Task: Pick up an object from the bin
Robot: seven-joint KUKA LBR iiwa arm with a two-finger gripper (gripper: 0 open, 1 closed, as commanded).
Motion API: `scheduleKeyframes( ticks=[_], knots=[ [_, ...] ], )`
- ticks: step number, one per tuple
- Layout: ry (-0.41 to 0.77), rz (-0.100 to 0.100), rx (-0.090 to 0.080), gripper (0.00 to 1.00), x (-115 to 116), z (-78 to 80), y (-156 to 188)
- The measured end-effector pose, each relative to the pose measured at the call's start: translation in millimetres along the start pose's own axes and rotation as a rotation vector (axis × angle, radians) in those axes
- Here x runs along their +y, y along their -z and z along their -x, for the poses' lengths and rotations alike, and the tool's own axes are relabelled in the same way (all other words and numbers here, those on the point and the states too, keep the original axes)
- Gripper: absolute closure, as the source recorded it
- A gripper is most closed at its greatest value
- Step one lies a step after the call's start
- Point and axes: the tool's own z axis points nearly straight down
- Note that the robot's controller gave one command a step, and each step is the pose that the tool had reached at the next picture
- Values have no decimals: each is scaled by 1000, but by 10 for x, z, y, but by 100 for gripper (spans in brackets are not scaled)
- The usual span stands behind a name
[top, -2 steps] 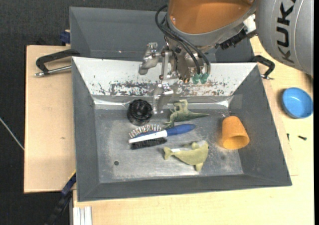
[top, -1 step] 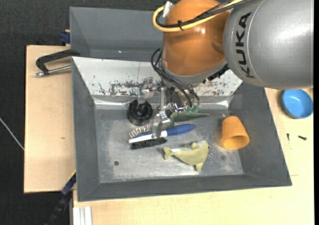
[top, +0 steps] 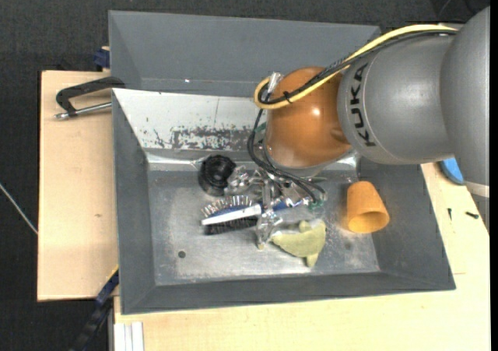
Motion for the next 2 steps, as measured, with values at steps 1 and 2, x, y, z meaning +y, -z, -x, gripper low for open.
scheduleKeyframes(
  ticks=[1, 2],
  knots=[
    [0, 0, -3, 100, 3, 10, 17],
    [53, -4, -15, 100, 79, 24, 1121]
  ],
)
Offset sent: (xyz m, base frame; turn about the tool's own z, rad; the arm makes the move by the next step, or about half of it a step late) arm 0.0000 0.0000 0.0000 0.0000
